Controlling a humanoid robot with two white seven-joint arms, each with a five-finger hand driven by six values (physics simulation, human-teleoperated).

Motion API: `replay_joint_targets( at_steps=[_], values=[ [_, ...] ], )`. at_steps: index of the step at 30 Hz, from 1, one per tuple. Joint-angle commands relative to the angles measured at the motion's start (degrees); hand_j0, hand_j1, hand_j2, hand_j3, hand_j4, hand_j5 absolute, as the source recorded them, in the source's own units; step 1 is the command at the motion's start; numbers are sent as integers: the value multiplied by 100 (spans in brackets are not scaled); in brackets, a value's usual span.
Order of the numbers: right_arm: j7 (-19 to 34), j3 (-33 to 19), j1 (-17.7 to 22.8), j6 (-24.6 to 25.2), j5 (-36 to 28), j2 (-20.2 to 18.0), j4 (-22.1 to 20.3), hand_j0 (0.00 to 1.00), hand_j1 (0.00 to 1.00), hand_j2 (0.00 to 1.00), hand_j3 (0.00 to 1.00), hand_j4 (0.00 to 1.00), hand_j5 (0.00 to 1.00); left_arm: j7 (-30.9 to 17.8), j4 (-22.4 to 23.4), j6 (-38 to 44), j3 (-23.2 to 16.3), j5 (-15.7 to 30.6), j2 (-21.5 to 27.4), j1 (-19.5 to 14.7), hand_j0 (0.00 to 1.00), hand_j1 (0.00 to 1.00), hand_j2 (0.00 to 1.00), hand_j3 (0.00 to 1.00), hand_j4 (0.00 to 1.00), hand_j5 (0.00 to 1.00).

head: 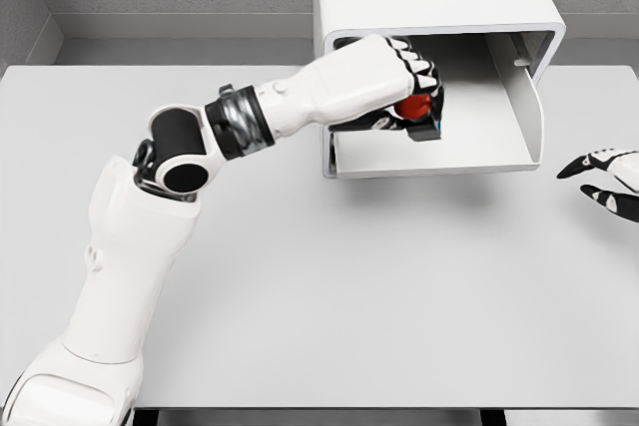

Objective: Slide open multi-storey tabletop storage cabinets and put open load switch and slide close multi-storey tabletop storage cabinets

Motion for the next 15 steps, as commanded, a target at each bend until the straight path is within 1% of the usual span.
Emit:
replay_joint_targets(
  at_steps=[1,4,6,9,11,12,15],
  values=[
    [-2,-4,0,3,-11,6,-21,55,55,55,55,55,55,4,0,18,-55,34,-1,0,43,43,43,43,43,43],
    [-2,-4,0,3,-11,14,-39,55,55,55,55,55,55,4,8,18,-90,25,-1,0,43,43,43,43,43,43],
    [-2,-4,0,3,-11,14,-39,55,55,55,55,55,55,4,96,18,-90,25,-1,0,43,43,43,43,43,43],
    [-2,5,53,3,-11,32,-65,55,55,55,55,55,55,4,105,18,-90,-142,-1,0,43,43,43,43,43,43],
    [-2,14,97,3,-20,32,-74,55,55,55,55,55,55,4,131,18,-99,-151,-1,0,43,43,43,43,43,43],
    [6,-4,132,3,-20,32,-197,55,55,55,55,55,55,4,131,18,-99,-151,-1,0,43,43,43,43,43,43],
    [6,-4,167,3,-2,32,-223,55,55,55,55,55,55,4,140,18,-108,-160,-1,-9,43,43,43,43,43,43]
  ],
)
